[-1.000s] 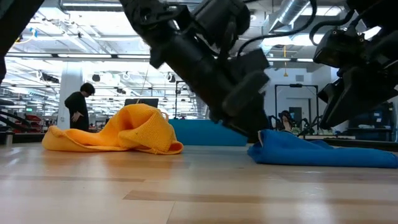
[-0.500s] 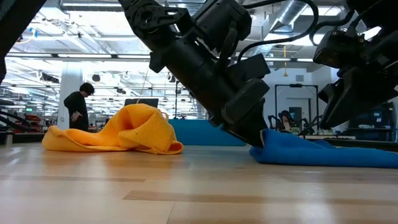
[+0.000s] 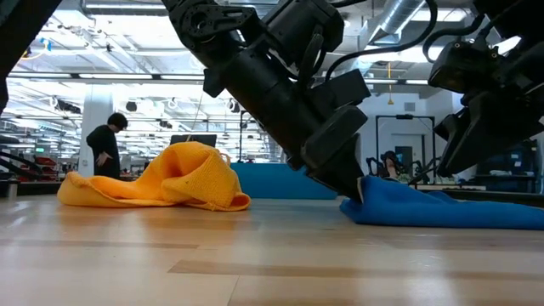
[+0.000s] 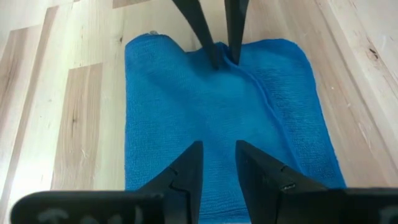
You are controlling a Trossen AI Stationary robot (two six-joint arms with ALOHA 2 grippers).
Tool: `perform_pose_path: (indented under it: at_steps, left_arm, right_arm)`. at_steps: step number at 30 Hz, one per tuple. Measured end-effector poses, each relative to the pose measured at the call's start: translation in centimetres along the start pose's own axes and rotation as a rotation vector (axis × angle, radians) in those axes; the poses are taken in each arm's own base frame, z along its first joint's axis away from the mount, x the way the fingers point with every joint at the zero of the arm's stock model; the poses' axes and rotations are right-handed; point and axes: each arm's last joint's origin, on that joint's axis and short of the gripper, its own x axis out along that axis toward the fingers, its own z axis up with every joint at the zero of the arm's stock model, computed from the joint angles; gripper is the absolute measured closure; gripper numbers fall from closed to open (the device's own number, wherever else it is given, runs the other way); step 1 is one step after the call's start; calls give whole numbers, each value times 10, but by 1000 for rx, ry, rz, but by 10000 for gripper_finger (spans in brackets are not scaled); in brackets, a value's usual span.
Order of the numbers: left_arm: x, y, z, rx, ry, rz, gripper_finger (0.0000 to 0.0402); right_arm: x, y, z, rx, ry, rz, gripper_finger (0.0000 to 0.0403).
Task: Roll microfiber towels into tight, uniform cylinder then place into a basket
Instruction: Fold the blue microfiber towel
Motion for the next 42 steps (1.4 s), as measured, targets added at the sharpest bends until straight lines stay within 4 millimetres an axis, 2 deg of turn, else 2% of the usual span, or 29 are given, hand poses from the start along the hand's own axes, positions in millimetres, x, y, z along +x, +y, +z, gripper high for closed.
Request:
perform_pose_path:
  at_steps: [4,6,16,25,29,42]
  left_arm:
    - [0,-1,0,8,-3,23,390]
    - [-2,-3,1,16,-6,36,398]
    - [-26,-16,17,82,-54,108,399]
    - [-23,-2,18,119,-55,225,400]
    - [-22,3,21,137,-82,235,398]
    - [-21,4,24,188,-104,204,398]
  right_arm:
    - [0,0,0,0,0,0,285]
    - [0,0,0,0,0,0,285]
    - [0,0,0,0,-3,-2,285]
    - [0,0,0,25,-5,-6,285]
    - [0,0,0,25,-5,-7,285]
    - [0,-7,8,42,-66,-122,285]
